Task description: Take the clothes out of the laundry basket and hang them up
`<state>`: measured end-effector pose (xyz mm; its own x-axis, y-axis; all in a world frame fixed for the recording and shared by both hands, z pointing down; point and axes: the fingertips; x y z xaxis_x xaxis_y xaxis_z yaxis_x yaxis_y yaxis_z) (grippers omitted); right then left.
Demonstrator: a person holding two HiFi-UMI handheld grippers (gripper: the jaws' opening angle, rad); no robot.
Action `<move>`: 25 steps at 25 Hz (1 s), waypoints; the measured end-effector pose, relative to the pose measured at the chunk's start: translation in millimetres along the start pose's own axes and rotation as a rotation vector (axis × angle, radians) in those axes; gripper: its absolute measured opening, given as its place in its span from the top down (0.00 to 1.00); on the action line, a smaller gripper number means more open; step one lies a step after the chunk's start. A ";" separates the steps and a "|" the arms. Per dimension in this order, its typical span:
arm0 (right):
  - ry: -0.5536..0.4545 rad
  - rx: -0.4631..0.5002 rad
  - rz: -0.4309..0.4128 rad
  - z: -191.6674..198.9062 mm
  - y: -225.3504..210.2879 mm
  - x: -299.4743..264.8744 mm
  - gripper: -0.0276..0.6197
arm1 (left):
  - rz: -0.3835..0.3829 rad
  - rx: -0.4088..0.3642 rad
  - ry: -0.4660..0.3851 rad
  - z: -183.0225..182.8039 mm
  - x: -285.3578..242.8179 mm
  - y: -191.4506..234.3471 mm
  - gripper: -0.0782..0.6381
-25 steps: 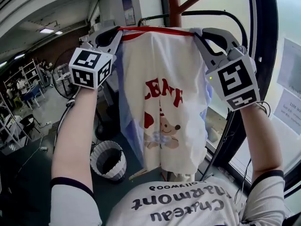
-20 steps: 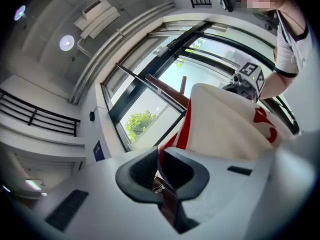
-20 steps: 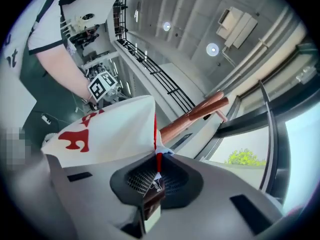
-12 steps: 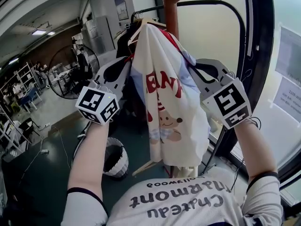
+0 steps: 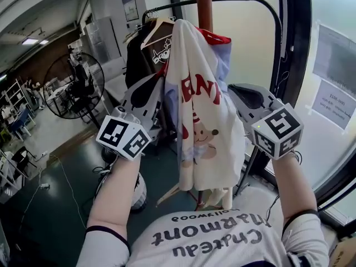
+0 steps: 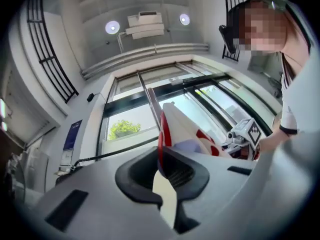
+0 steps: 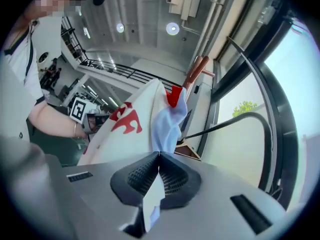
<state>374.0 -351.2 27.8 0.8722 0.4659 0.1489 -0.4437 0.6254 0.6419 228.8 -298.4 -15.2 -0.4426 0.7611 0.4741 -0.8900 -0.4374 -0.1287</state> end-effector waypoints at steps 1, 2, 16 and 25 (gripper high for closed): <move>-0.007 -0.030 0.009 -3.8 3.3 5.8 0.91 | 0.021 0.024 -0.018 -1.6 4.5 -3.3 0.86; -0.015 -0.058 0.018 -8.2 7.4 12.2 0.91 | 0.043 0.046 -0.029 -3.4 8.6 -7.1 0.86; -0.087 -0.199 -0.010 -70.2 84.3 81.0 0.91 | 0.071 0.325 0.045 24.8 78.1 -40.0 0.83; -0.113 -0.455 -0.046 -52.7 111.1 140.8 0.91 | -0.087 0.440 0.136 51.3 144.0 -141.3 0.87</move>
<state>436.6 -183.1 80.5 0.8990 0.3754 0.2254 -0.4267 0.8666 0.2586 296.4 -151.6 116.0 -0.4050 0.8469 0.3445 -0.8064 -0.5084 0.3020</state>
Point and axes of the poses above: the fingertips, and each gripper's own axes: x backward along the fingers, y to its left, z out of its underside, and after that the axes turned 13 degrees about x, right-handed
